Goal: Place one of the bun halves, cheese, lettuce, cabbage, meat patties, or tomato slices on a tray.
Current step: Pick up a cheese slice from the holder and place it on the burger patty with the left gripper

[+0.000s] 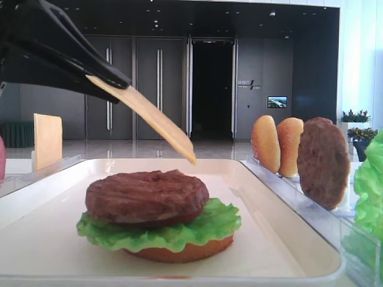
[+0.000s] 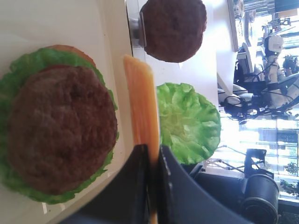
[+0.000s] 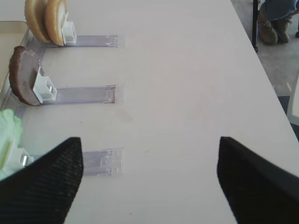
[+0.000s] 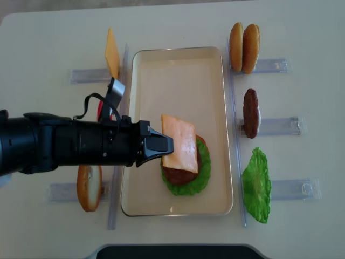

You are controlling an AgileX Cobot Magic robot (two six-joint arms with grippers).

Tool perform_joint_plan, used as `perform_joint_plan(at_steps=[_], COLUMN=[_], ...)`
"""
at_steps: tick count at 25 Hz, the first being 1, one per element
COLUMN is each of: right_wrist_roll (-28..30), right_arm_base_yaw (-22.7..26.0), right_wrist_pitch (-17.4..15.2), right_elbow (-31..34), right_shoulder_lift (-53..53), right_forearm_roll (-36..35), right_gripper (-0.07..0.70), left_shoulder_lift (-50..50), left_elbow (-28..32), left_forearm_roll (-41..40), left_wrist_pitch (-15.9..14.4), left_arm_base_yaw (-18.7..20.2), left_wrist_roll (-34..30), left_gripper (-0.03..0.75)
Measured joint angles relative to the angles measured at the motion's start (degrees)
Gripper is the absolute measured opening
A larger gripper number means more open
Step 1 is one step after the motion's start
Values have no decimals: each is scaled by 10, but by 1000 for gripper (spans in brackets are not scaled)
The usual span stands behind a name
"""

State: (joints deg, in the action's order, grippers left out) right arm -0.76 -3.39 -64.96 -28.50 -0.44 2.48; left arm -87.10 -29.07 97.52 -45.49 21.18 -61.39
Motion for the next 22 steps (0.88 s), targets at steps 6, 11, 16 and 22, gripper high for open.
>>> perform_joint_plan(at_steps=[6,11,16,22], right_wrist_roll=[0,0,0,0], right_arm_base_yaw=[0,0,0,0], right_wrist_pitch=[0,0,0,0], right_elbow=[0,0,0,0], right_shoulder_lift=[0,0,0,0], right_forearm_roll=[0,0,0,0], right_gripper=[587,587,587,587], left_shoulder_lift=[-1,-6,-44,-49], left_elbow=[0,0,0,0], left_forearm_roll=[0,0,0,0], left_wrist_pitch=[11,10,-18,-28], left_arm_base_yaw=[0,0,0,0], left_wrist_roll=[0,1,0,-2], left_gripper=[21,21,21,21])
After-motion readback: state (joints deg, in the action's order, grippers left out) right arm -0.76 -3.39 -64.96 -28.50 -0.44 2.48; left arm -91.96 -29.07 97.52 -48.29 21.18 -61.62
